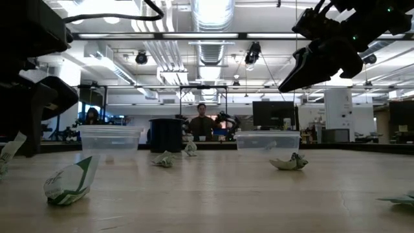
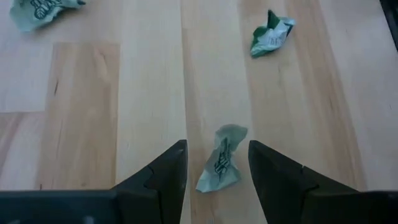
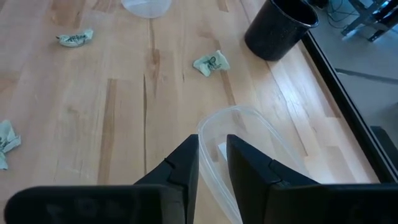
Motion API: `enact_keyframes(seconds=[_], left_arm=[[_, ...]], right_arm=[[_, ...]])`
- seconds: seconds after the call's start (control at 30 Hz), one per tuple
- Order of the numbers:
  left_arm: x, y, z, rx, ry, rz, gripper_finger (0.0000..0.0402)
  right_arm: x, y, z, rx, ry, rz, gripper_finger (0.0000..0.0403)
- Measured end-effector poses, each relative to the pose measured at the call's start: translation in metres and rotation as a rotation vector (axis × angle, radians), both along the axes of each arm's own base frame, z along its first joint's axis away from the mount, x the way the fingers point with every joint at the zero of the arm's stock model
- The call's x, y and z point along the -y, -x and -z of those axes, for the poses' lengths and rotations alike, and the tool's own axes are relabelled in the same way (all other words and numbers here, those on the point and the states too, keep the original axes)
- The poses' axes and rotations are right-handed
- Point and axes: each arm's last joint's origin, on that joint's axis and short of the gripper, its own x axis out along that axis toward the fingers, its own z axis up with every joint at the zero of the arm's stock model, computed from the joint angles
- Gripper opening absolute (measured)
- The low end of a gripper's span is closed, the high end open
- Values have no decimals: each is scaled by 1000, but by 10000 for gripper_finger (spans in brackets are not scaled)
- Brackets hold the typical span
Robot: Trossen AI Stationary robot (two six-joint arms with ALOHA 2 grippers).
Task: Pick and place items into bin
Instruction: Put the stevia packet into the circle transparent bin
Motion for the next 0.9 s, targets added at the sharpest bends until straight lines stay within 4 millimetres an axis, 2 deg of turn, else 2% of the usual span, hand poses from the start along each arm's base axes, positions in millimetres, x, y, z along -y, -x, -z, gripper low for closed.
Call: enact_keyframes(seconds=[0.13,0.27,0.63,0.9], left_arm=[[1,0,3,-16,5,11,150],[1,-1,4,-20,2,17,129],[1,-1,1,-7,-7,37,11],[1,-1,1,-3,-9,33,1]], right_arm=[[0,0,0,0,1,-1,68],[0,0,0,-1,1,-1,72],[0,0,0,-1,1,-1,68],[0,0,0,-1,1,-1,64]])
